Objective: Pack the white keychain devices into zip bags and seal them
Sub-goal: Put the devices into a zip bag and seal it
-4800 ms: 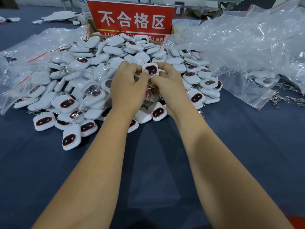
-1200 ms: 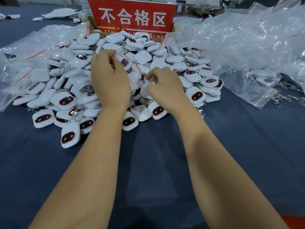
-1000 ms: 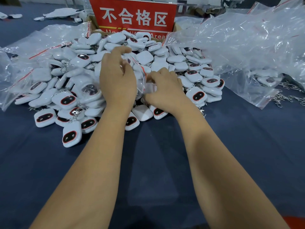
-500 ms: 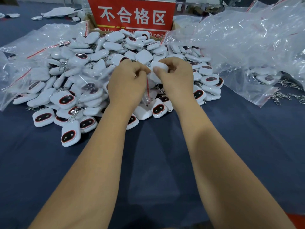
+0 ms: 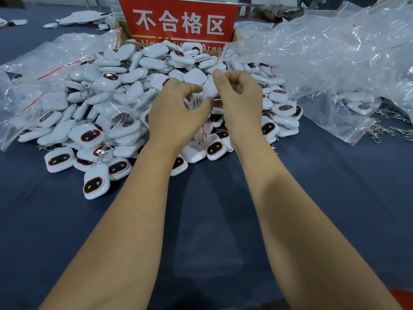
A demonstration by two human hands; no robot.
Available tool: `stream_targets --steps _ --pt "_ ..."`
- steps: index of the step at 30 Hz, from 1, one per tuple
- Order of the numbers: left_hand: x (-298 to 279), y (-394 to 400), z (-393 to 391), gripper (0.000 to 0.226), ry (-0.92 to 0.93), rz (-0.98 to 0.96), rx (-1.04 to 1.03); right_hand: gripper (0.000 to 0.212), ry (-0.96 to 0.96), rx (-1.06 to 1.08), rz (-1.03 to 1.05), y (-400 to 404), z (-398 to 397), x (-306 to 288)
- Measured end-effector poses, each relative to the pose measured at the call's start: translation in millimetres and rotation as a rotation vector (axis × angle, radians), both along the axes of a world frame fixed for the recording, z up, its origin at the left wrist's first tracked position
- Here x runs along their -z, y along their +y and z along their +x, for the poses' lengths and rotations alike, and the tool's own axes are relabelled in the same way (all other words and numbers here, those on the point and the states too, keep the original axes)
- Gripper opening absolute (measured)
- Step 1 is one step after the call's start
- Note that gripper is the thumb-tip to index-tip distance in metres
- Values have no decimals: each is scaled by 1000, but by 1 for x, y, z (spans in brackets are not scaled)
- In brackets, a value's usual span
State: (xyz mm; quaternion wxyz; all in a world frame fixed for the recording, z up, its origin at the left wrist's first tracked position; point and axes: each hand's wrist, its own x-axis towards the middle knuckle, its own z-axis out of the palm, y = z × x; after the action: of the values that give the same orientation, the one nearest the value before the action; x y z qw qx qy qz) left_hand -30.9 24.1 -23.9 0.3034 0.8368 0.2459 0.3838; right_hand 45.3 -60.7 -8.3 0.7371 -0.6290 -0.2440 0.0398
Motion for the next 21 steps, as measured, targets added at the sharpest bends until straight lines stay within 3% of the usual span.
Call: stream_targets --steps 3,9,15,18,21 --pt "-1 0 1 14 36 12 12 15 32 -92 35 0 0 0" --pt "0 1 2 26 34 -29 31 46 -19 -163 -157 2 2 4" --pt "-1 0 0 11 -72 -117 30 27 -60 -189 -188 2 0 4" --pt "-1 2 1 26 -61 -176 23 18 -26 -144 -226 2 2 5" --pt "-4 3 1 31 -24 -173 32 24 48 -169 -188 2 2 4"
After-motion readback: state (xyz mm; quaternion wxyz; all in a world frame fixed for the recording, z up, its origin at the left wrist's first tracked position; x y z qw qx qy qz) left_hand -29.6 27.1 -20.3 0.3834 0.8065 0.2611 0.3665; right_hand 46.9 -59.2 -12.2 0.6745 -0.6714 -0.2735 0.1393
